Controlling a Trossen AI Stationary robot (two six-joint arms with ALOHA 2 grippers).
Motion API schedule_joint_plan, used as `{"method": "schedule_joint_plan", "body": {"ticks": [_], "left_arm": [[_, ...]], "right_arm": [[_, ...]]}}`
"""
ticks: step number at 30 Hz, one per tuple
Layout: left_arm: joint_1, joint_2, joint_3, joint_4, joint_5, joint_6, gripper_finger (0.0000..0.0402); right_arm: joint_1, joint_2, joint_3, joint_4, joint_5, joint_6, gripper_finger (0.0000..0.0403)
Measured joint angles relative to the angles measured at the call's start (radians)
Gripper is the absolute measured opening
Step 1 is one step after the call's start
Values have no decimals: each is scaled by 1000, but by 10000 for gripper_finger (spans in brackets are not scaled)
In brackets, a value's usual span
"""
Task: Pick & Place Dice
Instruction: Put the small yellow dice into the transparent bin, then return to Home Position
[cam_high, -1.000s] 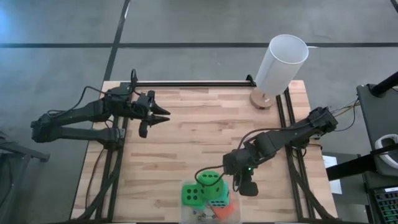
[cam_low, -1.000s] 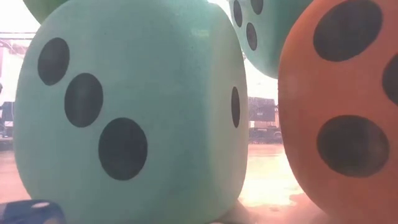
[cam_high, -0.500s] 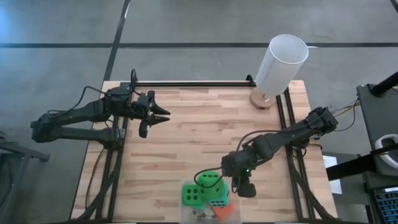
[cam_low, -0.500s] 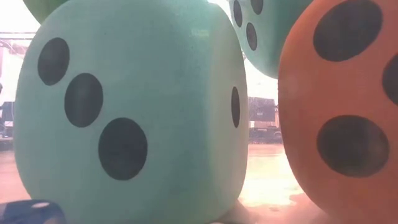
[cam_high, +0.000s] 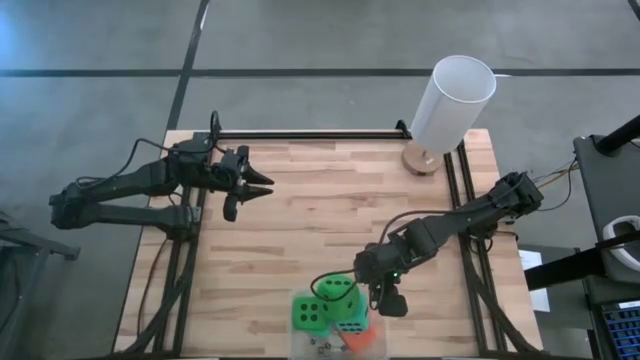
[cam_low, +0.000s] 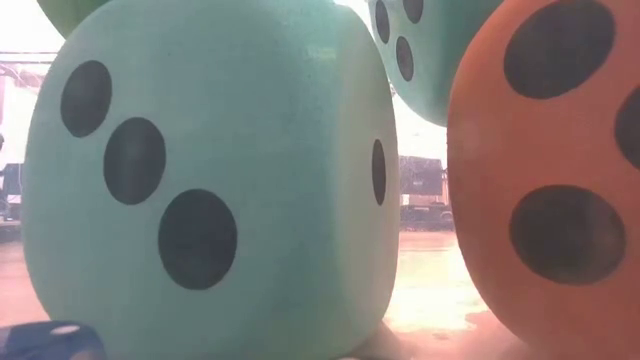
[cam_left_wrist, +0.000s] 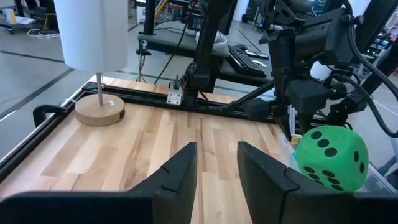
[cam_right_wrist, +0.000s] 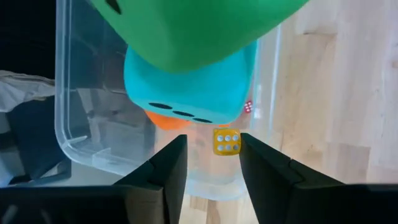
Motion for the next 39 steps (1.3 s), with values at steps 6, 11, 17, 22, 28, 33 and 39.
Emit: {"method": "schedule_joint_plan", "body": {"ticks": [6,11,17,22,28,33,39], "left_arm": [[0,0,0,0,0,-1,119],[1,0,0,0,0,-2,119],[1,0,0,0,1,-2,119],[0,0,0,0,3,-2,119],[0,0,0,0,6,-24,119],[0,0,0,2,7,-132,119],[0,-8,0,3,11,-193,119]], "right_arm": [[-1,0,-2,-1,3,0,148],[-1,0,-6,-13,3,1,148],[-1,-2,-24,-27,3,4,143],[-1,-2,-24,-27,3,4,136],[-3,0,-4,-30,0,4,126],[-25,-7,22,-42,-2,4,102],[-77,-67,40,-71,0,4,57]]}}
